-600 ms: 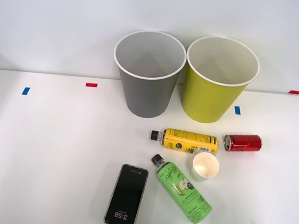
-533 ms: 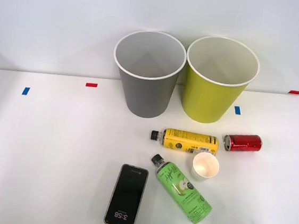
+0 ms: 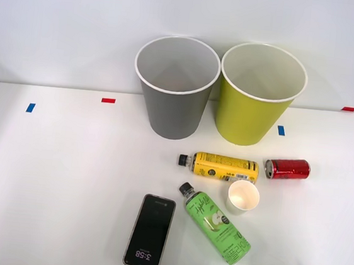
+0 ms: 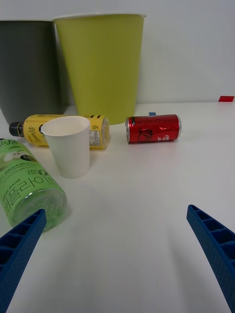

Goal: Put cans in the gray bin, plastic bottles in the light green bin

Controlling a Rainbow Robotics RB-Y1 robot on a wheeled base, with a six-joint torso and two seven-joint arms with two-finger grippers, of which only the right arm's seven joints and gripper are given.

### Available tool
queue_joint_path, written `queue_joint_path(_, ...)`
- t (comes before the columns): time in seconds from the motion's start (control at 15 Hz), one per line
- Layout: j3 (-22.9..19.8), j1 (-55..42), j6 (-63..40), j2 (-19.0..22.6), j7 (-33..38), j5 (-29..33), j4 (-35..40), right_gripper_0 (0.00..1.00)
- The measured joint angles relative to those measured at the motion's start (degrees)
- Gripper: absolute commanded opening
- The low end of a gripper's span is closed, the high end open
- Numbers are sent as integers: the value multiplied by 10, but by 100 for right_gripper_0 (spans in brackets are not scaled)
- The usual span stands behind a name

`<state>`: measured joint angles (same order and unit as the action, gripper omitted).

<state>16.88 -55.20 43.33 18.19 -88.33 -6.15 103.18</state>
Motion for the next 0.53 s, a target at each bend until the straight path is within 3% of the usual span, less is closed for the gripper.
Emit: queue_joint_path(0.53,0,0,0,0,0,0,0,100)
